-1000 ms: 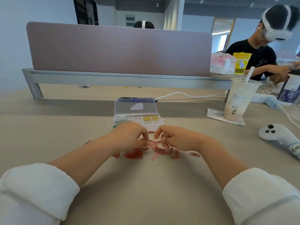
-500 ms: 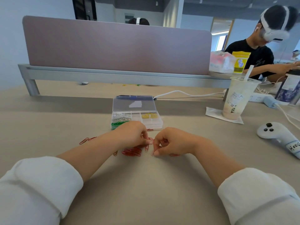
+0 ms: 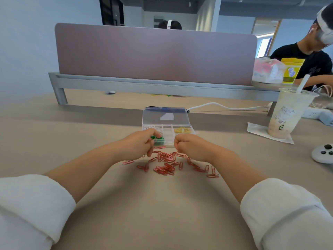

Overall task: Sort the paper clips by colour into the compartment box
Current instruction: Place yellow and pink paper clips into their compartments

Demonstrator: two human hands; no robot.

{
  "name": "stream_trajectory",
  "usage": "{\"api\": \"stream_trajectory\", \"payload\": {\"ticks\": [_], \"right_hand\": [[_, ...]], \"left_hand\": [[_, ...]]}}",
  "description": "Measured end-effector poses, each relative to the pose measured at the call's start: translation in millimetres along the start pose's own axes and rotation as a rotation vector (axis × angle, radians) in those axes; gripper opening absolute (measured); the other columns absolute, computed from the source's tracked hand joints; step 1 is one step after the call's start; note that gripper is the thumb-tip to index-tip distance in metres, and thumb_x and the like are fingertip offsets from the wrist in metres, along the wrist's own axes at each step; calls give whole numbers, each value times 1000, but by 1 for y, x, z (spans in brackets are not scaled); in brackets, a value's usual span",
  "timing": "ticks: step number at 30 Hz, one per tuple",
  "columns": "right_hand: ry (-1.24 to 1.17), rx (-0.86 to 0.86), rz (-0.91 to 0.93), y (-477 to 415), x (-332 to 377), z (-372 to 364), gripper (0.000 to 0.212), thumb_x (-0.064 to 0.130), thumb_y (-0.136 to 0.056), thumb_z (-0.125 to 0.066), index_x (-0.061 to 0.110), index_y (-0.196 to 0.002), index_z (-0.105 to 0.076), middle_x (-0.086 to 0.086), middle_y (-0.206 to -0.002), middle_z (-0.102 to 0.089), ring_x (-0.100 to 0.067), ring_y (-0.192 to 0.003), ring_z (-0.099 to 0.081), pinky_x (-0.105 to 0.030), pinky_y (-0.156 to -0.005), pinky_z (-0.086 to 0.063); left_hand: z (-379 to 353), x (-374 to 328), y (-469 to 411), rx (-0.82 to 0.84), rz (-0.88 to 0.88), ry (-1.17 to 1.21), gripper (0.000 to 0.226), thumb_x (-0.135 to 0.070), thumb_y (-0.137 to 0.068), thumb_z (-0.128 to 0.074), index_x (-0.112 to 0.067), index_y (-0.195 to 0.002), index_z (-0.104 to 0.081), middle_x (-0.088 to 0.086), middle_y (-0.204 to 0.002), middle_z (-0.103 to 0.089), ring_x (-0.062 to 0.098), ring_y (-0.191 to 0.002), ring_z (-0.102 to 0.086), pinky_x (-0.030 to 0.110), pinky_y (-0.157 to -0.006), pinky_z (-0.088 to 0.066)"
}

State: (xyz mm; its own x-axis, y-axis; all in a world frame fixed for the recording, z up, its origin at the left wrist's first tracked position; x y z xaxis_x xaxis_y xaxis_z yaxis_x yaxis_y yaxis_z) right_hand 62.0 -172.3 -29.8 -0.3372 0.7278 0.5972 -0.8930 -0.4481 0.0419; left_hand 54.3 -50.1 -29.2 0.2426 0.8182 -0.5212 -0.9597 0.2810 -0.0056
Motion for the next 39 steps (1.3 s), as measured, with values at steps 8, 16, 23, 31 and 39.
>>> {"api": "stream_trajectory", "payload": {"ticks": [8,16,23,31,39], "right_hand": [[231,-40,43,-29,6,-4,16,31,-78,-72,19,-89,-71,13,-66,-43,-2,-60,-40,-17,-53,-30],[219,66,-38,-32,-8,-12,16,22,-86,-64,9,-88,-72,9,-64,-55,-10,-67,-51,-16,-54,-38],[250,106,-59,-24,-15,-12,28,31,-87,-63,4,-95,-70,-1,-80,-62,-10,-65,-50,-20,-61,-42],[298,131,-70,-14,-10,-9,29,29,-98,-42,4,-88,-54,-18,-86,-52,-19,-73,-45,-25,-60,-35],[133,129,-18,-12,-3,-7,14,20,-100,-34,17,-107,-46,7,-74,-52,-9,-70,-49,-21,-61,-38]], "left_hand": [[3,3,2,-85,14,-47,38,-30,-100,-30,-18,-65,-40,-1,-67,-45,16,-68,-41,29,-62,-33],[-4,-2,12,46,-110,-53,20,-41,-79,-68,-28,-66,-59,-8,-51,-32,6,-47,-31,21,-51,-27],[-10,-6,14,122,-149,-171,8,-32,-75,-75,-25,-79,-72,-9,-42,-38,5,-45,-37,17,-44,-24],[-14,4,11,125,-93,-182,17,-27,-89,-59,-27,-73,-54,-13,-53,-52,-4,-46,-49,7,-50,-36],[-11,8,8,76,-35,-131,25,-24,-99,-35,-26,-74,-33,-5,-74,-48,9,-64,-40,19,-56,-34]]}}
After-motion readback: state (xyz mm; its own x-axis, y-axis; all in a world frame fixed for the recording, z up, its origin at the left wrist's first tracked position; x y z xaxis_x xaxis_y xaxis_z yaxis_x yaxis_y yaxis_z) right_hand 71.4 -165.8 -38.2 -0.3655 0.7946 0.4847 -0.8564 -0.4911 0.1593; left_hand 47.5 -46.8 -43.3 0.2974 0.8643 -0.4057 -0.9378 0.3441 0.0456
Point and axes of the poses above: each hand's wrist, its own y-axis away from the middle knuckle, its own z-axis out of the back of the hand, x = y × z, the point moved 8 cm from there along -y, towards the middle knuckle
